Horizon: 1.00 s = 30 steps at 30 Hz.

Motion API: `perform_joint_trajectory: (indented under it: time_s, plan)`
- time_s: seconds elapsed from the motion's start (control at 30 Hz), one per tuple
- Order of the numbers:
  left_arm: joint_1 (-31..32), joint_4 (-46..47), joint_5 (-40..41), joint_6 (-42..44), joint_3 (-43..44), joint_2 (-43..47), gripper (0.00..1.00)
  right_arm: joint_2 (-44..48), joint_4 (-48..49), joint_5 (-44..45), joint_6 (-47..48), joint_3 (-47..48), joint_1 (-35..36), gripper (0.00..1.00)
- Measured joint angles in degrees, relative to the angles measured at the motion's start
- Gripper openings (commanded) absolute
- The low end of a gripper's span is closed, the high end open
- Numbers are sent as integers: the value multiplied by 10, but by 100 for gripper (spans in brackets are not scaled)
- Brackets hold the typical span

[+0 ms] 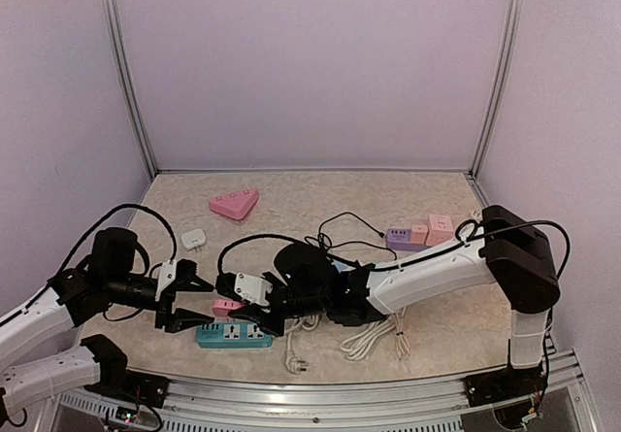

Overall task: Insert the plug
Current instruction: Adjust the plug, then move the socket to the center of the board.

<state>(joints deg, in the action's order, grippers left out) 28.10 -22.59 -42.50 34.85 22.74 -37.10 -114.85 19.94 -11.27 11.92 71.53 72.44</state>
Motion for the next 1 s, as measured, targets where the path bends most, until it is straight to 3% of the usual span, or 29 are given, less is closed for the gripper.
perform_joint_trajectory:
  time_s: [0.27, 0.47, 0.57, 0.73, 1.0]
  plan:
    - [14, 0, -32, 18, 9, -20, 72, 13, -12, 32, -21, -31, 1, 0]
    - [63, 0, -2, 38, 37, -79, 92, 104, -29, 69, -45, -108, 1, 0]
    - [107, 1, 71, 88, 41, -112, 99, 151, -26, 92, -56, -138, 1, 0]
    - [168, -16, 192, 168, 43, -213, 99, 205, -19, 128, -71, -193, 0, 0]
    - [190, -31, 297, 151, 100, -340, 97, 242, 4, 153, -82, -265, 0, 0]
